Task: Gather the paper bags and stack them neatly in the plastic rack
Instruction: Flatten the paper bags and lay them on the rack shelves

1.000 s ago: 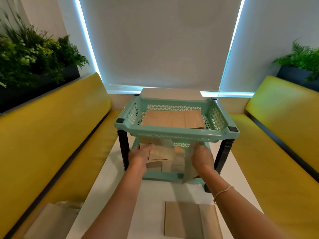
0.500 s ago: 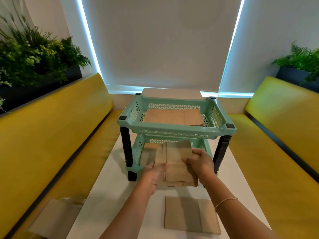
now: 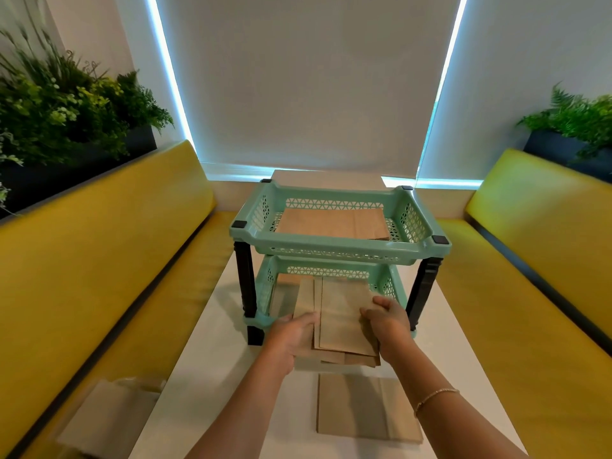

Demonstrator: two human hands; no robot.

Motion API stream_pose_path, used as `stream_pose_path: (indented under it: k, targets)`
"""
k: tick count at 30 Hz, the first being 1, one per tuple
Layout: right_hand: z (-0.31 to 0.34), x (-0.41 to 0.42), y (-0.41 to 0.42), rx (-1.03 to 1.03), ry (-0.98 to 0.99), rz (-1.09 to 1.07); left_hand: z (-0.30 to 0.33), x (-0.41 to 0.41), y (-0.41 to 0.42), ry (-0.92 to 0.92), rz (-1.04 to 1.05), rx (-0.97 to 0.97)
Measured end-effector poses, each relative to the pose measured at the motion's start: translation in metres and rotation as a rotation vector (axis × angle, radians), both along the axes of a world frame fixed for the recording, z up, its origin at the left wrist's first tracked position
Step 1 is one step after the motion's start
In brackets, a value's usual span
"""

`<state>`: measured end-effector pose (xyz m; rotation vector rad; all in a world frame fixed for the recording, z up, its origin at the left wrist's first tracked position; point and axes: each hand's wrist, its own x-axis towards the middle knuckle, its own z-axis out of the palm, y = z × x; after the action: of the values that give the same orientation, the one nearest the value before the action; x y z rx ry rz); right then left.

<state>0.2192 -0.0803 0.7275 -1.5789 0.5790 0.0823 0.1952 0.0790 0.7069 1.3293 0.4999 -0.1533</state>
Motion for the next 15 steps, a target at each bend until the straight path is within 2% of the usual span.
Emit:
stream_pose_path:
  k: [7,12,15]
  targets:
    - [-0.01,-0.009,-0.002,-0.027,0.014,-0.028,0.001,-0.007,0.004,-0.01,0.089,0.069]
    - [-0.011,-0.021,-0.004,-0.296,-0.015,-0.016,0.003,-0.006,0.019,0.016,0.212,-0.134]
    - [-0.012,-0.029,-0.004,-0.408,-0.052,0.069,0.008,-0.008,0.022,0.021,0.181,-0.339]
